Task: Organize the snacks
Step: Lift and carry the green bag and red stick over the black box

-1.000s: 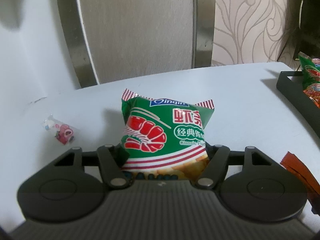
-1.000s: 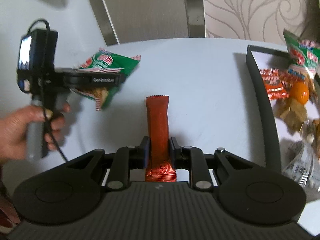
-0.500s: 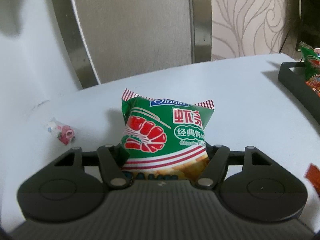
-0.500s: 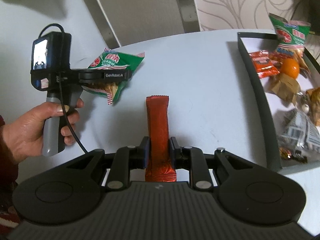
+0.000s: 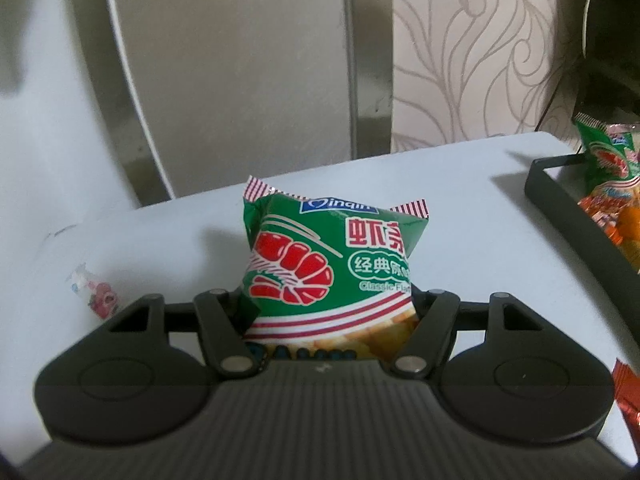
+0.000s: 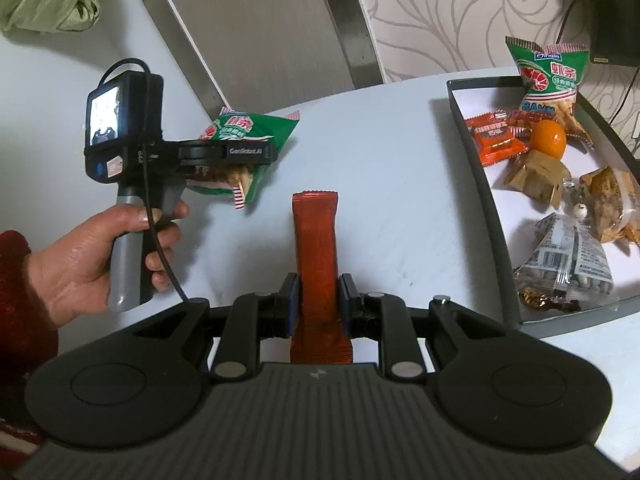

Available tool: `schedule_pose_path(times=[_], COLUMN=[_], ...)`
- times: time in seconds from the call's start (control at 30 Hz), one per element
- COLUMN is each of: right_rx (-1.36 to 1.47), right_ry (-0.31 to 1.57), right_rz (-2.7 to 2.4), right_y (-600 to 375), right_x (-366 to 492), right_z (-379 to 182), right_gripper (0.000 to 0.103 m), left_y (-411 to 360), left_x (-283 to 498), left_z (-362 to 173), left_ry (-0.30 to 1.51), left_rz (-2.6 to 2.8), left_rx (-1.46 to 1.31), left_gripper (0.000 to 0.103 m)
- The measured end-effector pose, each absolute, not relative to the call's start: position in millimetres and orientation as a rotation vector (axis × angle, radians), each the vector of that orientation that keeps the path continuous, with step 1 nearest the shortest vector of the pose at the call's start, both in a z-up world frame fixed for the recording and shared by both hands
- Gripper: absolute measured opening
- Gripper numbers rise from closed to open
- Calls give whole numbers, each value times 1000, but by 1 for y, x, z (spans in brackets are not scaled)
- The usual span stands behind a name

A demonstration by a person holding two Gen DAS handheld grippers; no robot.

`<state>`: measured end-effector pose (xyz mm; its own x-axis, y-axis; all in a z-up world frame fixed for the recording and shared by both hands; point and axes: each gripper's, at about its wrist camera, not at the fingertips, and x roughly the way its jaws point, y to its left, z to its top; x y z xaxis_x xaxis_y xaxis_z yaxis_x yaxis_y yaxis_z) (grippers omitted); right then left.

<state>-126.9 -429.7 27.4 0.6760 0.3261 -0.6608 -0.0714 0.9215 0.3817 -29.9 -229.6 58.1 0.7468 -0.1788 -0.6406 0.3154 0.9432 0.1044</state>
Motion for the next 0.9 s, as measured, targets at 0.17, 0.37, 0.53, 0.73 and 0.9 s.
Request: schedule_pose_path(times=[0.17,0.37,0.53,0.73,0.9], right_rx=[354,359,359,353,368], right_ry=[779,774,772,752,740], right_rz=[231,233,224,205,174], right_y=[-436,-444,-450,-456,-470], right_x=[-135,-144,-150,-162,-171], right_z=[35,41,44,54,56], right_gripper=[24,24,24,24,24], left_y=[-243,-252,-265,-290,-307], left_x=[-29,-28,-30,-36,-39], left_z=[65,64,69,76,76], left_ry=[664,673,664,648,652], left_rz=[-290,-288,-311,-354,-378], left_rx=[212,208,207,211,213], left_gripper=[70,70,70,70,70])
